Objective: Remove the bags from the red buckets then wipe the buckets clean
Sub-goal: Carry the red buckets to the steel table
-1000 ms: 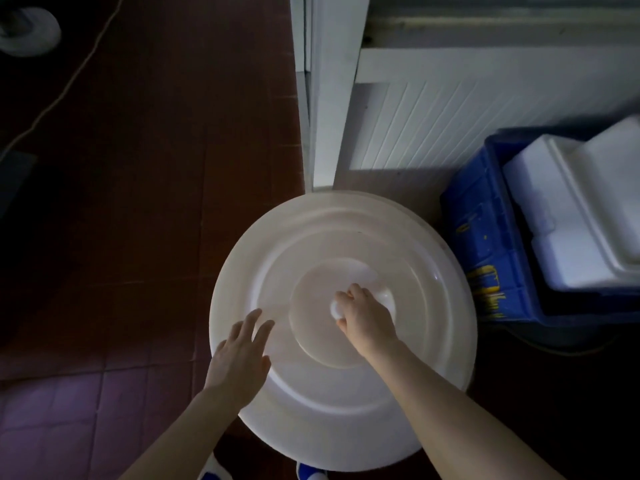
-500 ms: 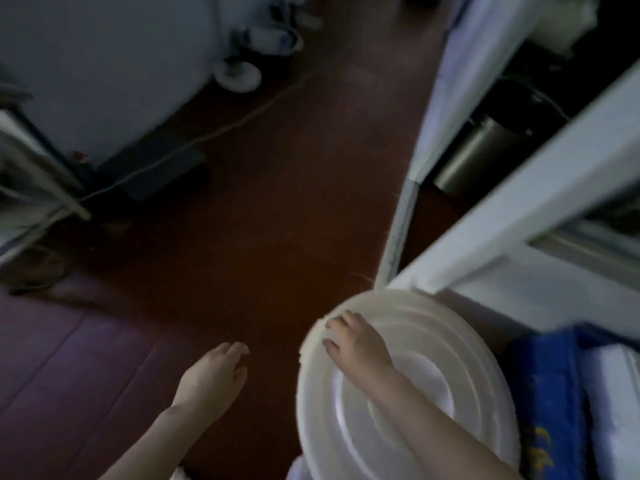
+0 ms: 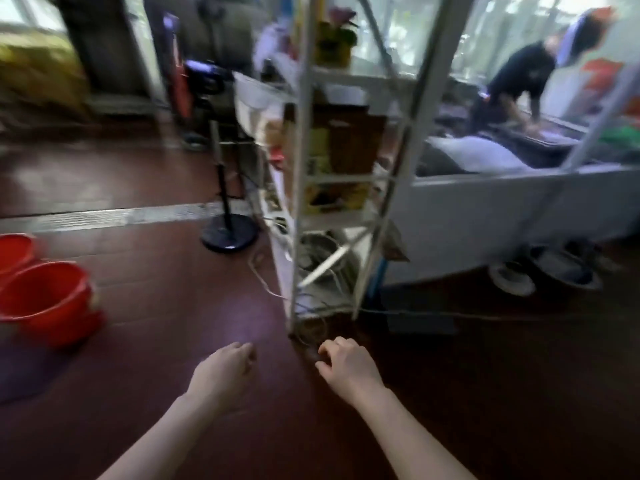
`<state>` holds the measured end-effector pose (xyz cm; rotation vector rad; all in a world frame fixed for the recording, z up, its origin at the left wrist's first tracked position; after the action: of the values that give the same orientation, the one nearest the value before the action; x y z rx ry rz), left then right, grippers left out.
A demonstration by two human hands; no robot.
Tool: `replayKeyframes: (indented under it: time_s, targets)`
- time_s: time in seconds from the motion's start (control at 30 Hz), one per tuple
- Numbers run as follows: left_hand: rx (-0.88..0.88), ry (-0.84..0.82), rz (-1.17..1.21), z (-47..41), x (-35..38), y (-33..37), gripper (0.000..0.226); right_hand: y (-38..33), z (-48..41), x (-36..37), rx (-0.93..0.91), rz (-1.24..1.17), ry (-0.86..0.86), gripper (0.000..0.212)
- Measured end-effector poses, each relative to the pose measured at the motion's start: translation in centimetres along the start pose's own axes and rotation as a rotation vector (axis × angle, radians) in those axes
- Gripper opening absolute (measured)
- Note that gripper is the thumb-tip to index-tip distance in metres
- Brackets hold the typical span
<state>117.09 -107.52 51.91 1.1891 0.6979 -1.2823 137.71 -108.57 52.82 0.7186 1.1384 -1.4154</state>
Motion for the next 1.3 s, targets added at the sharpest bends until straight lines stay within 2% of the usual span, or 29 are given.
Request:
replayKeyframes:
  time_s: [0.13, 0.27, 0.57, 0.83, 1.07, 1.3]
  targets:
    - [-0.194, 0.092, 0.027, 1.2, -8.7, -13.7, 0.022, -15.4, -9.1, -3.2, -0.232, 0.142, -0.052, 0.037]
    - [-0.394, 0.156, 0.026, 2.9, -14.2, -25.8, 0.026, -28.4, -16.3, -4.9, -0.413, 0.262, -0.108, 0.038]
    - [-0.694, 0.190, 0.027, -0.6, -21.9, -47.6, 0.029, -49.6, -33.6, -7.8, -0.714, 0.498, -0.092, 0.041]
    - [-0.834, 0.224, 0.103, -6.5, -26.7, -62.8, 0.026, -63.7, -49.7, -10.6, -0.822, 0.520, -0.100, 0.039]
    - [-0.893, 0.194, 0.194, -13.2, -27.1, -79.0, 0.025, -76.9, -63.5, -6.3, -0.852, 0.608, -0.155, 0.037]
    - [-0.921, 0.196, 0.403, -19.0, -27.5, -95.0, 0.023, -86.4, -75.8, -0.3, -0.742, 0.573, -0.318, 0.037]
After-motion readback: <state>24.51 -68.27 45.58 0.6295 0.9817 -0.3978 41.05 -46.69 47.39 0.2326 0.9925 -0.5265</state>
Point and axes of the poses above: each hand's wrist, its own z-axis away from the middle knuckle, its own x-axis out of the palm, y = z × x, the point moved 9 cm from there along -z, towards the middle knuckle, and after that the axes turned 11 degrees about -y, right-handed, at the moved point
